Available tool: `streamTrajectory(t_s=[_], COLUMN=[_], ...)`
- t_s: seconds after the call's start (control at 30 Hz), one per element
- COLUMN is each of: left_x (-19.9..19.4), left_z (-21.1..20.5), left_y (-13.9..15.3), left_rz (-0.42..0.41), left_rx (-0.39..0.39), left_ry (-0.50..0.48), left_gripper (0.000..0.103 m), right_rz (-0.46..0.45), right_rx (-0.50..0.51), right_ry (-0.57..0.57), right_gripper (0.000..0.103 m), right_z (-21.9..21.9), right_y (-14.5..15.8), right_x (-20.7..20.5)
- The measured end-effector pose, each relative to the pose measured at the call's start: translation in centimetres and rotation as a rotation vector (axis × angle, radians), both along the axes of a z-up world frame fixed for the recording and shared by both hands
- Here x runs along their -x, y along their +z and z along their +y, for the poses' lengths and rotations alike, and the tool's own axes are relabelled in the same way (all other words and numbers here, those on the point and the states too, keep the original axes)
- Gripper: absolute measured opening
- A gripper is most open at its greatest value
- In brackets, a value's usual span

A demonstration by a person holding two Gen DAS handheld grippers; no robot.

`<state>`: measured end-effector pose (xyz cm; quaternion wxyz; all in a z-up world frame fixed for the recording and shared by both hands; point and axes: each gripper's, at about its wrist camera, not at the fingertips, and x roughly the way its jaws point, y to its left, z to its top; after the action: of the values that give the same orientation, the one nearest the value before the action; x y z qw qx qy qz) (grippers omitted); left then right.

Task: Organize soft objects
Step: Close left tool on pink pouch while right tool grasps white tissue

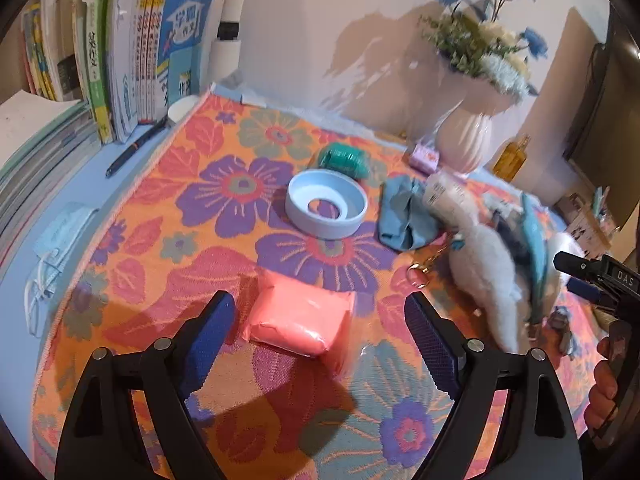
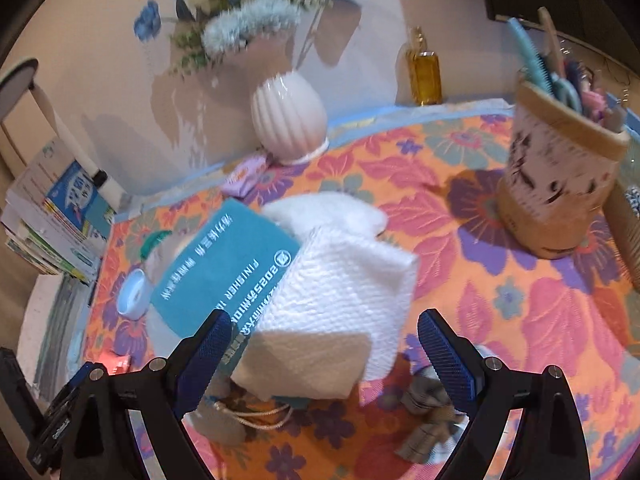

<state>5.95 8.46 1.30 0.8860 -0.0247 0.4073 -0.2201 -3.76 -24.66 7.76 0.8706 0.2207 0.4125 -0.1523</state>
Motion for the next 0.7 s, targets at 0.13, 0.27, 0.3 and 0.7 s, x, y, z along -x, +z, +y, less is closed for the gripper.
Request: streamTrajectory(t_s=[0.13,0.27,0.3,0.7], left_x=[-0.4,-0.7,-0.6,4.4], left_z=[-1.2,-1.5,-1.5,-2.2], left_y=[-0.5,-1.2,-1.1,4.1], left_rz=[0.008,0.044,0.033,-0.152], left_rx=[-0.081,-0.102,-0.098,0.064], left_ry=[0.011,0.008,0.005,-0.163], left_gripper=[0.084,0.059,0.048,0.045], right_rz=[0.034,0.019,0.014,-0.146], right_rx=[0.053,0.018,0.019,0.071], right_ry=[0.003,0.013,0.016,0.04], right_gripper=[0.063,0.045,0.042,0.011], right_z=[0.6,0.1,0.1,0.0], right_y=[-0.9,-1.3,-1.3,3.1], right_x=[-0.5,-0.2,0.0,4.2])
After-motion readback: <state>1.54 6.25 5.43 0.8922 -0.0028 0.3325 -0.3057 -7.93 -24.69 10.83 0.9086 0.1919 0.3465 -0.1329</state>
